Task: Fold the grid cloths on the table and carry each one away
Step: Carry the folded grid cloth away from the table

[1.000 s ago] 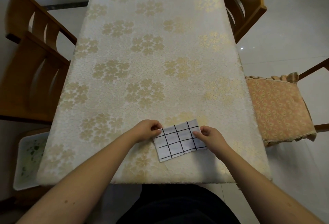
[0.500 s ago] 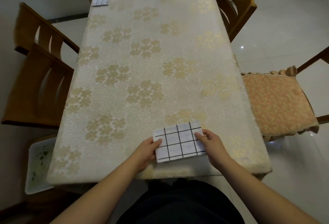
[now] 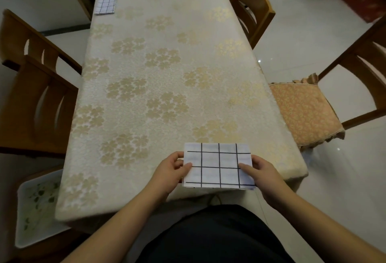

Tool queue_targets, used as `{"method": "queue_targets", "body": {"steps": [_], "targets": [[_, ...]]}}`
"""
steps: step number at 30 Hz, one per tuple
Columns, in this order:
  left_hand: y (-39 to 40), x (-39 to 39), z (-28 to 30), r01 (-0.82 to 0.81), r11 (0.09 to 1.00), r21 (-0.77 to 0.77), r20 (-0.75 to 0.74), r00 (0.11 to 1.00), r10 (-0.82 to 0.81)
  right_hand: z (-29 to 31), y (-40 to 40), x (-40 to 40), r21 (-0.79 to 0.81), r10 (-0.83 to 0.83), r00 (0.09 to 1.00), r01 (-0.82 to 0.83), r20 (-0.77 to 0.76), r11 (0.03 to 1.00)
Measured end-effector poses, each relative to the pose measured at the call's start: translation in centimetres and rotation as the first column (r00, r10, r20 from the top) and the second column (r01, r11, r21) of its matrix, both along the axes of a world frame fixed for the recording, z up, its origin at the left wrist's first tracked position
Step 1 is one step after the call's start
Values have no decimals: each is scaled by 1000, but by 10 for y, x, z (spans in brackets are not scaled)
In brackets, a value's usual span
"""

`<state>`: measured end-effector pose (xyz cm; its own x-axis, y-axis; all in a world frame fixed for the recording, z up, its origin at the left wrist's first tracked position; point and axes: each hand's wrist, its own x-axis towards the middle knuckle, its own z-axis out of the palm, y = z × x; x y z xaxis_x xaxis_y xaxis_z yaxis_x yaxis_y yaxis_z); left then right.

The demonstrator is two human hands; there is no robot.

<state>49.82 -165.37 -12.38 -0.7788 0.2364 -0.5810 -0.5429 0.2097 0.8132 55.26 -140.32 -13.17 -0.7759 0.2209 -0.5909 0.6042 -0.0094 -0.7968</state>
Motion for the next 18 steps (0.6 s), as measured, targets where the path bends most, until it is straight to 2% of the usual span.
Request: {"method": "queue_targets", "body": {"steps": [7, 13, 18], "targets": [[-35, 25, 18, 21, 1000, 18, -108, 994, -19, 31, -44, 46, -16, -123, 991, 123, -58, 992], [-38, 38, 24, 142, 990, -18, -174, 974, -143, 54, -58, 92, -44, -251, 961, 248, -111, 968], [-26, 47, 23, 230, 973, -6, -166, 959, -228, 58, -61, 119, -30, -356, 925, 356, -135, 934]]}}
